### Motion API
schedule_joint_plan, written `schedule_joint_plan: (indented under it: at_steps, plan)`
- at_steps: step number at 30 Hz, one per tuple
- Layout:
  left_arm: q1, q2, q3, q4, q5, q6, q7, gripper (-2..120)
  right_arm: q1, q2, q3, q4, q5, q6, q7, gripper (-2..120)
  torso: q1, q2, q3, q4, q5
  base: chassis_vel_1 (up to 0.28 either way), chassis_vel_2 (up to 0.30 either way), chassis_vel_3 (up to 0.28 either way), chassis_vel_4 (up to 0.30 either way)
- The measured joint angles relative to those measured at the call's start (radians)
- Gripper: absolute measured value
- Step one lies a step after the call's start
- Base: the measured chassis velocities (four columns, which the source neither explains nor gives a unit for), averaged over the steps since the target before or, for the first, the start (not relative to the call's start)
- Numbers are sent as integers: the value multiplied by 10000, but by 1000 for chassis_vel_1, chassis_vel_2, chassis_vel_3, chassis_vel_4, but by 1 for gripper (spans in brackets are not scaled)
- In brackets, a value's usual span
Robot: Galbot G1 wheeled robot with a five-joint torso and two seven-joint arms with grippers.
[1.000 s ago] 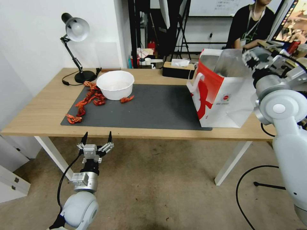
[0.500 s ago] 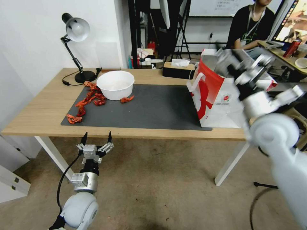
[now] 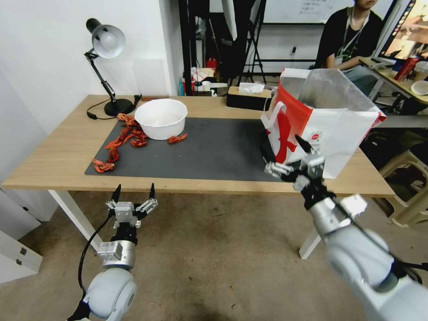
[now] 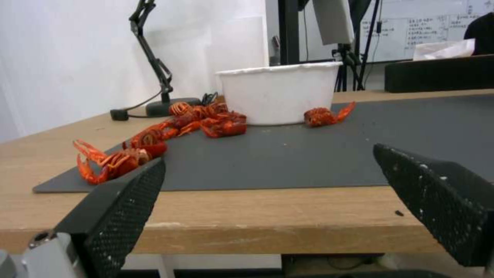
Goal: Close the takeout container lid, then place the container into the takeout bag.
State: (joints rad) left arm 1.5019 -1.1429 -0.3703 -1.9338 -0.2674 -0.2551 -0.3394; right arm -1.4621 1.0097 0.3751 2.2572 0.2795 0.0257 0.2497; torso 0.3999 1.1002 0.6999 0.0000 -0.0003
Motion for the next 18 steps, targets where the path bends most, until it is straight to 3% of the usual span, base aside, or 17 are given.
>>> schedule_joint_plan:
  at_steps: [8,18]
  plan:
    - [22,-16,3,-1,-28,10,2,100,-1375,1107,-221,-978,-1018,1585,494,100,0,-1,0,1,4,0,0,0,0]
    - [94,-31,12,-38,-42,64,8,100,-1507,1381,-163,-1470,-1091,1948,571,100,0,-1,1,0,2,0,0,0,0]
